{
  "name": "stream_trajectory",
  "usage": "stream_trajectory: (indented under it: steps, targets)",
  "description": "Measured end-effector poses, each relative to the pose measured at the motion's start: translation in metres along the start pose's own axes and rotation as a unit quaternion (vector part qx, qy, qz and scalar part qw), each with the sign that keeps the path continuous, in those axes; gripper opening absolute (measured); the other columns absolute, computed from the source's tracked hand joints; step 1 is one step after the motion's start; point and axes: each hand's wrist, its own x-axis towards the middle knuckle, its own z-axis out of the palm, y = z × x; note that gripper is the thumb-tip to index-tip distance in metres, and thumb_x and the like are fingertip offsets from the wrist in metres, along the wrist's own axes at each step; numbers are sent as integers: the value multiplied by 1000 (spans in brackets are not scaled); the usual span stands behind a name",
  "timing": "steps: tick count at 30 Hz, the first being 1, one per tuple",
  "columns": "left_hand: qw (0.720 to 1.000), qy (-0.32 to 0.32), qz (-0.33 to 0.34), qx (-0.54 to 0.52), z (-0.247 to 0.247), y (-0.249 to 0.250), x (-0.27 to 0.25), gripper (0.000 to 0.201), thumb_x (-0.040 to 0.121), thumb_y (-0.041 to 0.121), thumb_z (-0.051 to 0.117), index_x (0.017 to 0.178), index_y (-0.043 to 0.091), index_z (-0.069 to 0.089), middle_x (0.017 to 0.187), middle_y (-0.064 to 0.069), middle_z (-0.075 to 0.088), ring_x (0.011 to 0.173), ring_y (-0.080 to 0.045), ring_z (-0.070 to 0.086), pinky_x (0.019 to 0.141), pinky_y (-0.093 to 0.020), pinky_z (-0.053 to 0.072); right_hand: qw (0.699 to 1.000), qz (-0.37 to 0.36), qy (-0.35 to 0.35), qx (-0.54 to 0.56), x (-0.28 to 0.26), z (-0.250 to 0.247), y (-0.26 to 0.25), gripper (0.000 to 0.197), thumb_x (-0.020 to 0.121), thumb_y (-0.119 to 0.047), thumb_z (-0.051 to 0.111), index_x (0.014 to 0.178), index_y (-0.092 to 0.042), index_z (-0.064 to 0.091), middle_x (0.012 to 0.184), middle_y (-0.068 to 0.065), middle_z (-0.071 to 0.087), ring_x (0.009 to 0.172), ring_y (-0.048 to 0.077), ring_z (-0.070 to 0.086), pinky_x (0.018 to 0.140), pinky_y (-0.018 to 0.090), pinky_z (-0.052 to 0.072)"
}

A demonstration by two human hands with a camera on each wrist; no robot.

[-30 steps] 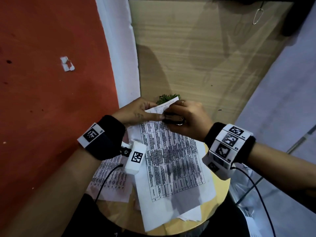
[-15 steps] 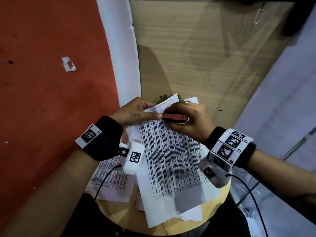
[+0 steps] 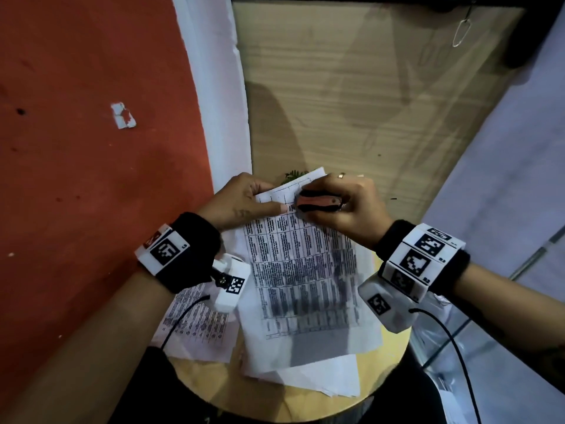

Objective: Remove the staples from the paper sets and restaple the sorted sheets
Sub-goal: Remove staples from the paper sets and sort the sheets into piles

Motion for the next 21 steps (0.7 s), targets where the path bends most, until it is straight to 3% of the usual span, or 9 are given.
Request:
stream_trajectory:
  steps: [2,3,5,7,10,14,19,21]
  targets:
    - [999,24,-1,21,1,-1,-1,16,78,18,75,77,33,71,65,24,67,61,10,59,62,-15,48,1000,7,-3,-18,0,1,1,29,66,-20,79,89,-5,72,77,-7,63,69,-8,56,66,6,40]
    - [998,44,-4,41,2,-1,0,5,73,31,75,73,35,73,68,17,70,63,1,63,63,-23,51,999,14,-5,-30,-1,1,3,29,66,-22,78,89,-5,72,77,-4,65,69,-3,58,65,10,43]
    - [992,90,-10,86,0,-4,0,26,62,50,65,80,33,73,77,-1,75,72,-21,70,71,-41,57,998,31,-6,-60,-6,2,10,30,66,-27,76,88,-7,73,77,3,69,70,12,63,66,22,48]
    - [988,112,-2,107,0,-8,1,38,58,56,60,79,27,73,81,-9,75,81,-30,70,75,-47,56,994,52,-8,-98,-16,4,21,30,67,-31,73,86,-7,73,76,7,70,68,22,65,65,30,51]
    - [986,107,-12,126,0,-11,1,25,56,61,62,69,41,70,79,-7,75,81,-31,70,73,-47,55,985,112,-15,-127,-30,10,38,34,66,-34,72,87,-8,73,78,11,70,72,29,67,67,43,55]
    - [987,94,-29,131,-2,-20,3,21,57,65,61,73,53,67,82,-2,75,80,-27,70,74,-49,55,970,198,-26,-141,-36,22,49,38,66,-29,82,96,-8,72,90,12,71,84,27,65,77,40,52]
    - [987,68,-43,136,-8,-34,6,35,61,67,61,83,41,69,87,-1,75,83,-25,70,78,-48,54,961,246,-29,-127,-41,35,61,24,71,-18,78,92,-7,73,89,11,71,83,25,66,77,39,53]
    - [988,64,-45,132,-12,-40,8,39,61,67,61,81,35,72,89,-1,75,85,-24,70,80,-48,53,958,266,-33,-104,-43,38,63,28,71,-16,78,97,-7,72,92,8,70,86,21,66,79,32,51]
